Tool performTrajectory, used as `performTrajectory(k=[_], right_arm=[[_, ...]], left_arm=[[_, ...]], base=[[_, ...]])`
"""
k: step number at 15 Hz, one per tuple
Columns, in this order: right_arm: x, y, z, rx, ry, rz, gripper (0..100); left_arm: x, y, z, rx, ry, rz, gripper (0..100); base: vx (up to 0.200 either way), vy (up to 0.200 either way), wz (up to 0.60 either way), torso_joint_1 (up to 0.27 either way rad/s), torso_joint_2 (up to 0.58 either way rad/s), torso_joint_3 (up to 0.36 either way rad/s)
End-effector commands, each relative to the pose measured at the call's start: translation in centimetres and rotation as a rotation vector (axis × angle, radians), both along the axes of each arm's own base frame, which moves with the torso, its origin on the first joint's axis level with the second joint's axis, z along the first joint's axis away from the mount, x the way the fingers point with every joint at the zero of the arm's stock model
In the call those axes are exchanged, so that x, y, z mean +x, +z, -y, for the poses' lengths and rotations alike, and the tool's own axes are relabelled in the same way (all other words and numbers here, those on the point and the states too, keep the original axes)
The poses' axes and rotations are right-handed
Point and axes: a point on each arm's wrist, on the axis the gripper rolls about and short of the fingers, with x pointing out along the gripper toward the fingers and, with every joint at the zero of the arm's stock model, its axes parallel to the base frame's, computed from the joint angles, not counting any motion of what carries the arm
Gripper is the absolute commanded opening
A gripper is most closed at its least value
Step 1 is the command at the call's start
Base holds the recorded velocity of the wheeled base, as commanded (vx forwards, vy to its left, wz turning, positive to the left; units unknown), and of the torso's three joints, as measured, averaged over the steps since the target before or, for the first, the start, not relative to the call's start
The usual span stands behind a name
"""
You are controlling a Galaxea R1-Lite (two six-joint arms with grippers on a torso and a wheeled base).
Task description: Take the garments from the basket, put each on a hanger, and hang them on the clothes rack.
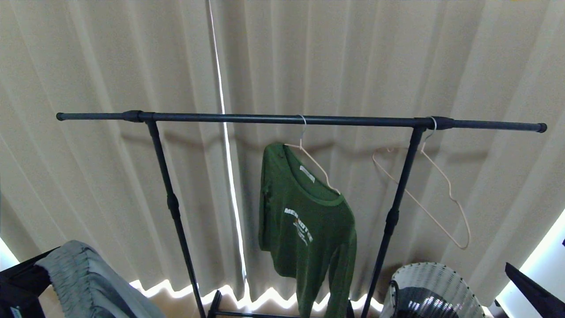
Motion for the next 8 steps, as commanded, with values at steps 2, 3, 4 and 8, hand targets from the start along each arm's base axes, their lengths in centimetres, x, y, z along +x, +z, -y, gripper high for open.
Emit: performTrajectory(k=[2,3,4,8], right_arm=[[0.6,2.0,0.0,0.007,-0.002,-0.049,100],[0.8,2.9,0.0,0.007,-0.002,-0.057,100],[1.1,4.1,0.1,0.008,-0.007,-0.098,100],[6.7,6.4,0.4,0.023,-0.033,-0.304,100]], left_arm=[[-0.1,-0.1,0.2,0.002,-0.027,0.001,0],[-0.3,0.0,0.3,0.001,-0.041,0.007,0],[-0.7,0.1,0.4,-0.002,-0.067,0.027,0],[-2.2,0.7,0.6,-0.021,-0.146,0.112,0]], base=[[0.2,0.0,0.0,0.0,0.0,0.002],[0.0,0.0,0.0,0.0,0.0,0.0],[0.0,0.0,0.0,0.0,0.0,0.0],[0.0,0.0,0.0,0.0,0.0,0.0]])
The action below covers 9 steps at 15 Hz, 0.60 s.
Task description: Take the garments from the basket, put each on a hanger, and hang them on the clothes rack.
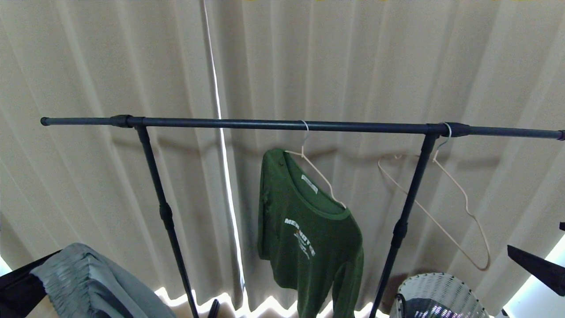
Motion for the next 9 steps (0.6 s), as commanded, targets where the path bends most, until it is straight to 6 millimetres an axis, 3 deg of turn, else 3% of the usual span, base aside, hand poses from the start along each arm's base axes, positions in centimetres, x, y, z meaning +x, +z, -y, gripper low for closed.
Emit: performTrajectory(k=[1,3,7,9], right_arm=[[4.8,0.8,0.4,0.007,-0.024,-0.102,100],[8.9,-0.1,1.1,0.017,-0.049,-0.2,100],[12.8,-2.2,1.1,0.083,-0.081,-0.311,100],[13.9,-2.3,1.1,0.085,-0.096,-0.305,100]], left_arm=[[-0.8,0.3,-0.1,-0.012,-0.02,0.042,0],[-0.9,0.3,-0.1,0.009,-0.028,0.054,0],[-0.9,0.3,-0.1,0.01,-0.028,0.054,0],[-0.9,0.3,-0.1,0.009,-0.028,0.057,0]], base=[[0.0,0.0,0.0,0.0,0.0,0.0],[0.0,0.0,0.0,0.0,0.0,0.0],[0.0,0.0,0.0,0.0,0.0,0.0],[0.0,0.0,0.0,0.0,0.0,0.0]])
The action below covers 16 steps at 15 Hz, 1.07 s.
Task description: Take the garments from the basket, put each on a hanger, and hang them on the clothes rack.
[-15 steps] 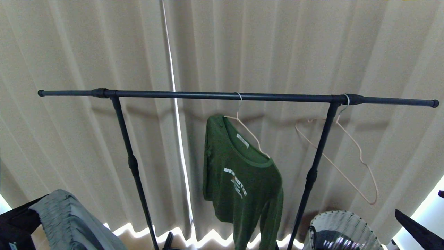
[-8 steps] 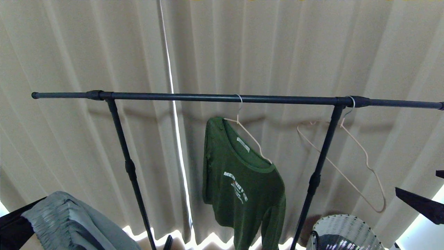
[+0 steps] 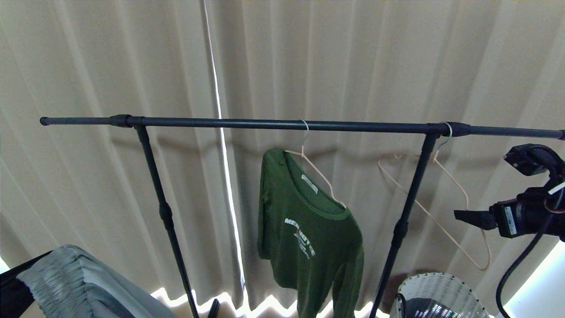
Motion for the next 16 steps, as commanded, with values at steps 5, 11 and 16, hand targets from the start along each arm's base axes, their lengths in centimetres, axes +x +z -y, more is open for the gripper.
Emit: performTrajectory(k=[5,11,16], right_arm=[[4.0,-2.6,-0.7,-0.046,-0.023,-0.053,100],[4.8,-2.9,-1.2,-0.064,-0.025,-0.024,0],[4.5,-2.5,-1.2,-0.065,-0.027,-0.009,0]], left_arm=[[-0.1,0.1,0.0,-0.001,-0.001,0.007,0],[-0.4,0.2,-0.1,-0.004,-0.001,0.022,0],[-0.4,0.2,-0.1,-0.004,-0.001,0.022,0]], base=[[0.0,0.0,0.0,0.0,0.0,0.0],[0.0,0.0,0.0,0.0,0.0,0.0],[0.0,0.0,0.0,0.0,0.0,0.0]])
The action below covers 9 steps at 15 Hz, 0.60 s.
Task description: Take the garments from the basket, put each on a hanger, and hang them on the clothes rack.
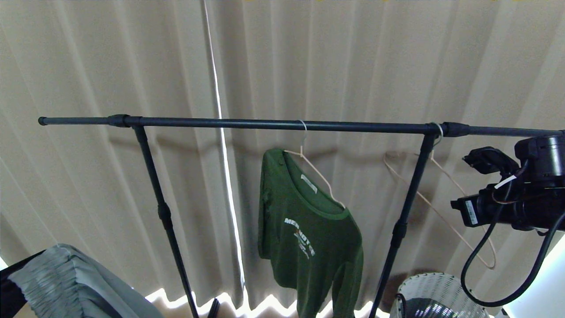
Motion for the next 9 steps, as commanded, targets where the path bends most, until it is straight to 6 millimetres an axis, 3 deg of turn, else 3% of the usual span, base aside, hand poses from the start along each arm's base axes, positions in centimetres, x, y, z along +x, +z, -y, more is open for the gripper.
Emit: performTrajectory(k=[1,9], right_arm=[[-0.2,0.3,0.0,0.0,0.002,0.011,0],[-1.6,2.3,0.1,0.035,-0.066,0.088,0]], left_arm=[[0.0,0.0,0.0,0.0,0.0,-0.001,0],[0.0,-0.1,0.0,-0.001,0.0,-0.003,0]], base=[[0.0,0.0,0.0,0.0,0.0,0.0],[0.0,0.0,0.0,0.0,0.0,0.0]])
